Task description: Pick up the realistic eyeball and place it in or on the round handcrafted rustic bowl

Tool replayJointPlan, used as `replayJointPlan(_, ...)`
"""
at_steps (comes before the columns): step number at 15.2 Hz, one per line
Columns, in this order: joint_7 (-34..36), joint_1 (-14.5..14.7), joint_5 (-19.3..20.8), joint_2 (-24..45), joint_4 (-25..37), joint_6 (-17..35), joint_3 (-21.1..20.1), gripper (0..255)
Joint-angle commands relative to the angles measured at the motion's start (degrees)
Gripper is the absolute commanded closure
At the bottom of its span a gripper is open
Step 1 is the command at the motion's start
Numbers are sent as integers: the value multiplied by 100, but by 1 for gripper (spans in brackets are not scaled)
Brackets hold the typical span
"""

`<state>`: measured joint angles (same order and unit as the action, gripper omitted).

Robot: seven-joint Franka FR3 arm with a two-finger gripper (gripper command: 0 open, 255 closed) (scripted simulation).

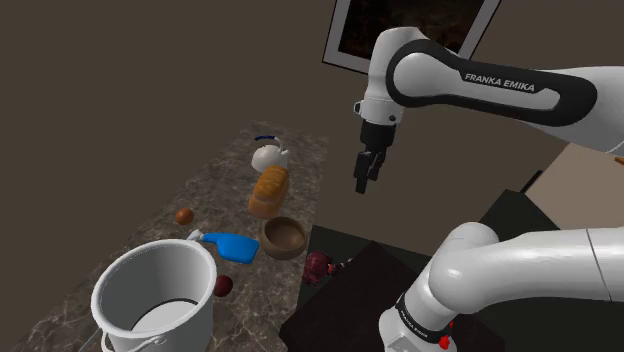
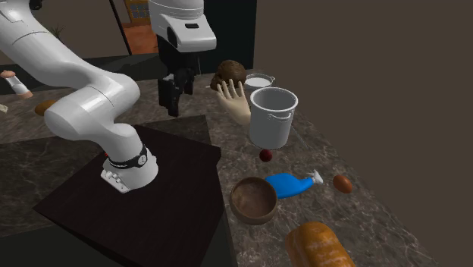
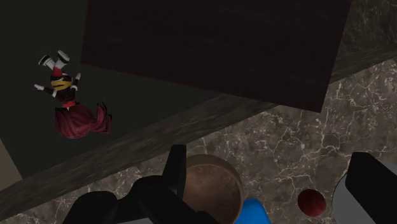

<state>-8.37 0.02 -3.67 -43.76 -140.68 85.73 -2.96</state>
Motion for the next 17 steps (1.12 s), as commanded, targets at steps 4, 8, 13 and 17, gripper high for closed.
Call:
replayJointPlan(4, 210, 81, -221, 187, -344, 607, -196, 0)
replayJointPlan(8, 468, 198, -508, 581, -692, 1460, -472, 0)
replayJointPlan(13, 767, 344, -829, 1309, -932, 2580, -826, 0)
replayJointPlan(17, 1000, 440, -1023, 2062, -957, 3487, -1107, 0)
